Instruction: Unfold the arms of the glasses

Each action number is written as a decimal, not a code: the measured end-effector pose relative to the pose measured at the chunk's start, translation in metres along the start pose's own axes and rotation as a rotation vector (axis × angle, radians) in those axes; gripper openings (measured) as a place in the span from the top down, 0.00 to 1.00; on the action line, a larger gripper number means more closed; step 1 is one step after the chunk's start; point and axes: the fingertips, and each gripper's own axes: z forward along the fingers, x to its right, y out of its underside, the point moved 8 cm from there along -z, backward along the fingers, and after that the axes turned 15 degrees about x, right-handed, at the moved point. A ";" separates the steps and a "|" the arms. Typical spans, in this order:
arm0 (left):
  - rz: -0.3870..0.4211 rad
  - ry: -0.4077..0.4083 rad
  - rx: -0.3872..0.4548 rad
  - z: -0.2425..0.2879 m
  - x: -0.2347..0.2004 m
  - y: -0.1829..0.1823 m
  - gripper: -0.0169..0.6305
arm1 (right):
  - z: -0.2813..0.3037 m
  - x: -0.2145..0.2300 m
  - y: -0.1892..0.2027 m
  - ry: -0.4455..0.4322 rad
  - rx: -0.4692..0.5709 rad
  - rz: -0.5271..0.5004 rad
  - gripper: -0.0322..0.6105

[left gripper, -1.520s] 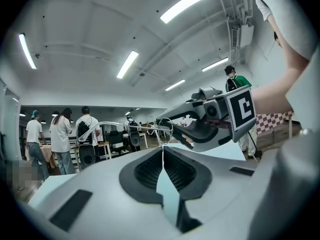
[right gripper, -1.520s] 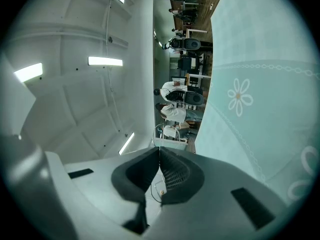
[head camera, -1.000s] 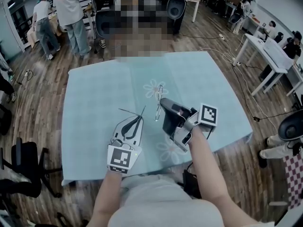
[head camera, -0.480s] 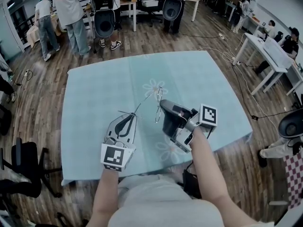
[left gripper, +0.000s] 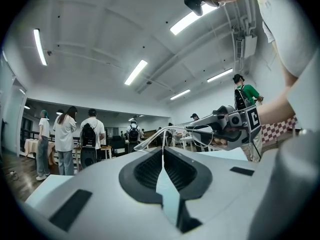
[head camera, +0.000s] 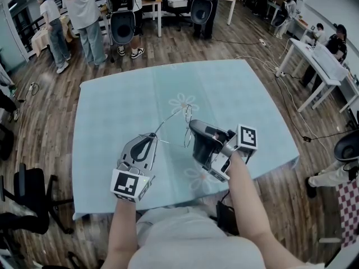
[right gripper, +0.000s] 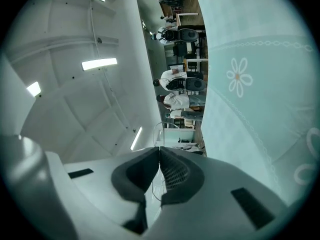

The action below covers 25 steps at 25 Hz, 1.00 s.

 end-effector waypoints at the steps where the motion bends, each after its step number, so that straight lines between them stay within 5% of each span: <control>1: -0.007 0.009 0.007 -0.001 -0.001 -0.001 0.95 | 0.000 0.000 0.001 -0.008 -0.004 0.016 0.93; 25: 0.031 0.162 0.050 -0.011 -0.035 -0.013 0.95 | -0.013 0.005 0.010 -0.073 -0.115 0.102 0.93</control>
